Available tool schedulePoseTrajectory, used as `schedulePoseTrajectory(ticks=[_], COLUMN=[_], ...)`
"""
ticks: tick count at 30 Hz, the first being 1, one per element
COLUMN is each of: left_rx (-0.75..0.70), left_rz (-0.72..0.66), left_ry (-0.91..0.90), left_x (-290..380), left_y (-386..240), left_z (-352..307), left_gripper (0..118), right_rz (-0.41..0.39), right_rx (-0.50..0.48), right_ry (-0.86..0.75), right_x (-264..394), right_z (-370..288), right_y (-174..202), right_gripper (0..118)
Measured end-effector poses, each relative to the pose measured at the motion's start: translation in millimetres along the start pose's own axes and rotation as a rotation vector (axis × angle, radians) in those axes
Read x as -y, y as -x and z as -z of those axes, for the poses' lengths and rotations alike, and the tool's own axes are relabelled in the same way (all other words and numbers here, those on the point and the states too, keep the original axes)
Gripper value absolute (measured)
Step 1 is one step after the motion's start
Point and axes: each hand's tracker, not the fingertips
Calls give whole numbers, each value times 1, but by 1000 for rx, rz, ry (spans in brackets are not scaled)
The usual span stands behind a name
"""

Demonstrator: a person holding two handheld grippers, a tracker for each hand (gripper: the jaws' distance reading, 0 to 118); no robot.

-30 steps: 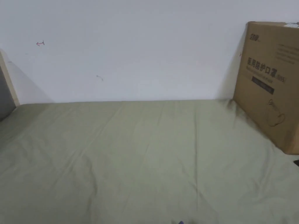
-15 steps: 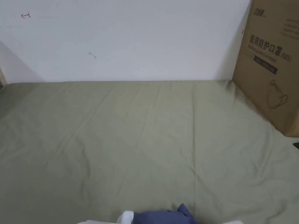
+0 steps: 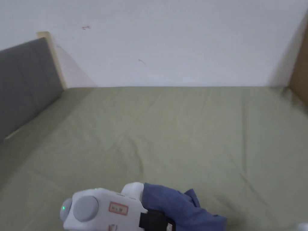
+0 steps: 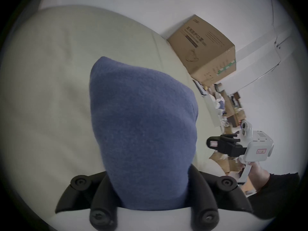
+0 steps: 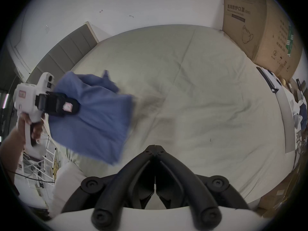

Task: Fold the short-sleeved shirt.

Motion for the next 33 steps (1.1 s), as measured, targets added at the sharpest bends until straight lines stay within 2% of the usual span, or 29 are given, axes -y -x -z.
schedulePoseTrajectory(ticks=[4,6,7,10,13,14,15,16,17,18,19,23,25,27,28,30,31,33], left_rx=[-222,-324,-410,-537,-613,-633,-668,-702,-736,-803,-834,-894,-825,-791,-721,-588,-588,-605], left_rz=[7,82,62,-36,-54,-57,-72,-85,-81,-41,-26,-43,-11,-33,-52,-42,-8,86], left_ry=[-11,36,53,72,100,118,109,112,110,69,45,-34,-116,-193,-233,-348,-414,-472], left_x=[-17,-24,-26,-32,-37,-36,-35,-35,-35,-34,-33,-32,-25,-15,-8,13,28,56], left_y=[68,93,111,161,205,212,217,220,221,221,221,205,196,165,147,113,88,31], left_z=[-81,-116,-132,-174,-198,-203,-207,-211,-214,-220,-225,-236,-228,-211,-200,-179,-163,-128], left_gripper=[18,18,18,18,19,22,32,50,87,109,118,118,118,113,102,29,0,0], right_rz=[-3,-13,-18,-47,-85,-88,-88,-82,-74,-74,-77,-91,-93,-95,-94,-83,-66,-30], right_rx=[-26,-34,-37,-24,2,6,7,10,3,-17,-28,-8,-9,-6,-1,7,5,-3], right_ry=[29,53,48,7,20,21,19,1,-30,-49,-59,-105,-118,-137,-155,-198,-231,-290], right_x=[0,-1,-3,-11,-25,-27,-29,-30,-31,-32,-33,-34,-35,-34,-34,-32,-30,-26], right_z=[10,16,18,22,29,31,32,31,30,28,27,16,5,-6,-14,-28,-37,-54], right_y=[16,25,28,36,41,42,43,43,43,44,44,47,49,46,43,38,35,29], right_gripper=[0,0,0,0,0,0,0,0,0,0,0,0,0,0,0,0,0,0])
